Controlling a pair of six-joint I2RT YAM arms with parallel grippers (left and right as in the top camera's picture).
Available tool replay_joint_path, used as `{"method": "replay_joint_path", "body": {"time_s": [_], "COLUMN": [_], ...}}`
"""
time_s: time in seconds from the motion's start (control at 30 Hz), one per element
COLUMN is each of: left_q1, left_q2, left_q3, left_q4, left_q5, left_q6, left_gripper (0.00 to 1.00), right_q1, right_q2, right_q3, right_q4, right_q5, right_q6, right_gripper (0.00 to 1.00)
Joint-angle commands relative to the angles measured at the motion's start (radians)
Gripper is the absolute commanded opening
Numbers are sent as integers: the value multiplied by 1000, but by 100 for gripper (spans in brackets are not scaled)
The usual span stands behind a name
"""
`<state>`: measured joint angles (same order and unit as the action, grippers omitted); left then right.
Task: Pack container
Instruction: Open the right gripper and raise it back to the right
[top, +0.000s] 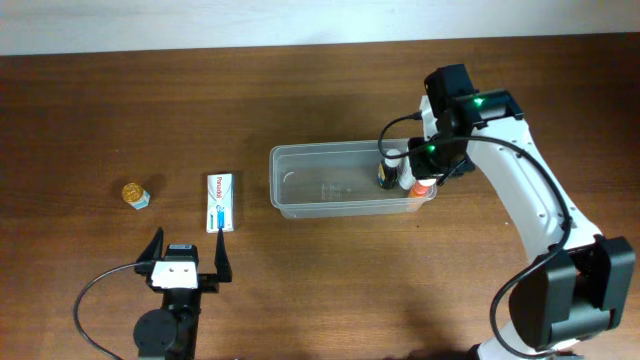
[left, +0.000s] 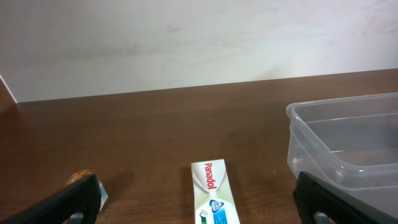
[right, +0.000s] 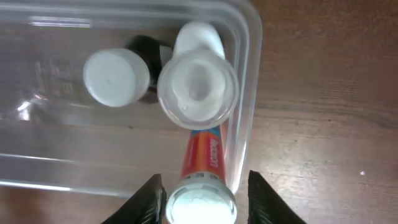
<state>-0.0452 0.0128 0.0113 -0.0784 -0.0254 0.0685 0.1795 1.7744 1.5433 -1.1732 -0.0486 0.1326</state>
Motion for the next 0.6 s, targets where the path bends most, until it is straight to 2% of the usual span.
{"method": "replay_joint_path", "body": {"time_s": [0.0, 0.23, 0.33, 0.57], "left_q1": [4, 4, 4, 4], "left_q2": [-6, -6, -6, -6], "left_q3": [-2, -2, -2, -2], "left_q4": [-5, -5, -5, -5], "left_q5": [11, 11, 11, 11], "left_q6": [16, 16, 16, 16], "left_gripper": [99, 99, 99, 99], "right_q1": [3, -6, -45, -227], "right_q2": [-3, -5, -9, -9], "right_q3": [154, 415, 487, 495], "right_q4": [-52, -230, -280, -320], "right_q5": [9, 125, 177, 180], "right_q6": [6, 7, 18, 41], "right_gripper": [36, 47, 63, 91]}}
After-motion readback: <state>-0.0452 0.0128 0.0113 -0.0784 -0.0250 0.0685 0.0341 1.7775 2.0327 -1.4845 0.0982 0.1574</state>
